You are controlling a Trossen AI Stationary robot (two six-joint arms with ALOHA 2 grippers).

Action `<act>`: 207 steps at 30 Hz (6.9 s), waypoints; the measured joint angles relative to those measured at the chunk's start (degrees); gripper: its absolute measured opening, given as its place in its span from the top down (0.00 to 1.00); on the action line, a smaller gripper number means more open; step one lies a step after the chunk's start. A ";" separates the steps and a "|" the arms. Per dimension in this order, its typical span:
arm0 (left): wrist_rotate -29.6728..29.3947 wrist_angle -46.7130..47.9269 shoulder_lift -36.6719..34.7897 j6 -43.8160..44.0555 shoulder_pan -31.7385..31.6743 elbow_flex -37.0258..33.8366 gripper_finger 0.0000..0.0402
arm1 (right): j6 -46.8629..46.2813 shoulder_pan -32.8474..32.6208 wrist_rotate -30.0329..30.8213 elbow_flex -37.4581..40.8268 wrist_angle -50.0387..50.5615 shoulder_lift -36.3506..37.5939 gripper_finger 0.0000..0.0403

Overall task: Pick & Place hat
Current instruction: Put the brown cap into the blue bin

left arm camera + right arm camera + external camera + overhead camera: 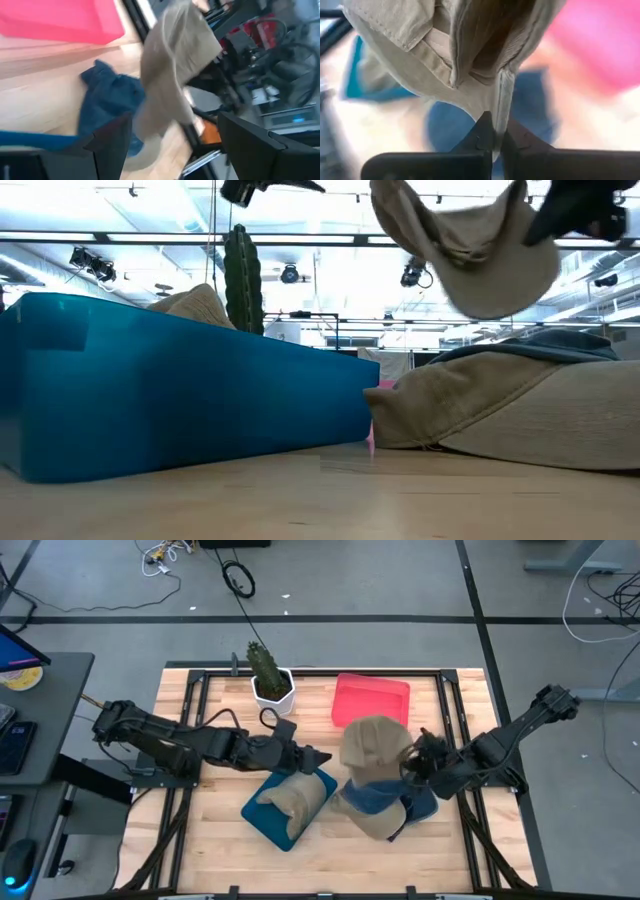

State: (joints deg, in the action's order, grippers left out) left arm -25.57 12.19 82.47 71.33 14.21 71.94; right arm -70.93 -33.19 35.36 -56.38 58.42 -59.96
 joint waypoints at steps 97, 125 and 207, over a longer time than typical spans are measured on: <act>-16.81 -24.32 1.53 3.77 -6.05 -0.04 0.97 | 81.75 11.20 27.68 -6.16 -36.20 -7.94 0.40; -10.58 7.32 -8.60 -1.95 7.51 -0.04 0.97 | 30.68 2.94 10.16 -6.14 -3.90 5.50 0.44; -25.85 -2.63 0.40 17.88 23.61 -25.22 0.97 | 24.68 2.99 7.03 -6.12 -7.44 1.51 0.60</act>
State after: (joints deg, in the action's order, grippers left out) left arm -51.42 9.56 82.87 89.21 37.83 46.73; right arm -46.25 -30.20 42.39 -62.50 50.98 -58.46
